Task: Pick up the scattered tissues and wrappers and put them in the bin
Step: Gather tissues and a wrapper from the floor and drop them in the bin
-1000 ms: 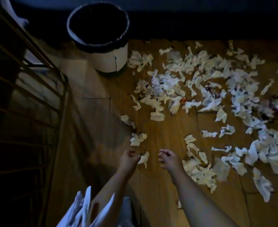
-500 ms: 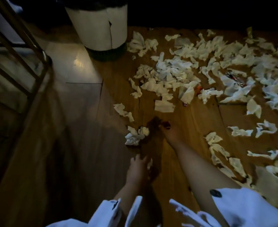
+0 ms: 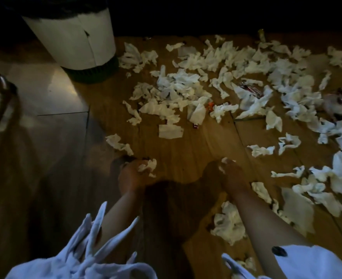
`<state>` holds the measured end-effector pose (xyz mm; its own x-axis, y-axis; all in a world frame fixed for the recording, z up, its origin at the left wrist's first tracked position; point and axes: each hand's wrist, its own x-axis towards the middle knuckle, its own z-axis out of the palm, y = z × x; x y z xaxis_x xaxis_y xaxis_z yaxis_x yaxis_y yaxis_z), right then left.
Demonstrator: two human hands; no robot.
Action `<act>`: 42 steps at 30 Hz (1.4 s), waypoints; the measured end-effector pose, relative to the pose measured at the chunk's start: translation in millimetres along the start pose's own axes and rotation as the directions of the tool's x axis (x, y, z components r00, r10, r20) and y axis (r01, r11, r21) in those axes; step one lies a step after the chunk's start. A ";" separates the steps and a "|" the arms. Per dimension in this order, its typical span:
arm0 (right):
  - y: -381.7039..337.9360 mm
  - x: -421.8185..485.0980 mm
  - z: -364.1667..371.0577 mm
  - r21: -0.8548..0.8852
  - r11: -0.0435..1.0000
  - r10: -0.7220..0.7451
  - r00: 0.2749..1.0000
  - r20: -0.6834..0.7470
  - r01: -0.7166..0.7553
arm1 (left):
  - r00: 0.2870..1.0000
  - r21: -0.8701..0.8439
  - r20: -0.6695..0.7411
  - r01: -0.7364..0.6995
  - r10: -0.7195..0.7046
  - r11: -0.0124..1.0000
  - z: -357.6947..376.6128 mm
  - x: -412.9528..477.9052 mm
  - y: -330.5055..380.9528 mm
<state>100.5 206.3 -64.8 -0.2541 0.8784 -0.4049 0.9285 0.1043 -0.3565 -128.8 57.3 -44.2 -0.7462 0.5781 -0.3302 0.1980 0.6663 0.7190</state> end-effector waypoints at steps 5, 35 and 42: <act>3.4 -11.7 -1.7 0.216 0.969 -0.105 0.993 -0.057 0.115 | 0.987 0.227 0.157 -0.056 0.021 0.972 9.9 -3.4 -12.4; 122.5 -60.3 -69.5 0.607 0.776 0.467 0.803 -0.369 -0.172 | 0.793 0.318 0.514 -0.531 0.328 0.785 142.3 -118.7 72.2; 135.2 -67.2 -56.7 0.460 0.849 0.369 0.916 -0.160 -0.261 | 0.893 0.446 0.439 -0.312 0.099 0.839 126.5 -93.3 67.8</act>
<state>258.5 187.9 -38.0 0.1531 0.9175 -0.3671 0.7300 -0.3554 -0.5838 34.6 108.1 -42.0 -0.3675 0.7890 -0.4925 0.6824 0.5885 0.4336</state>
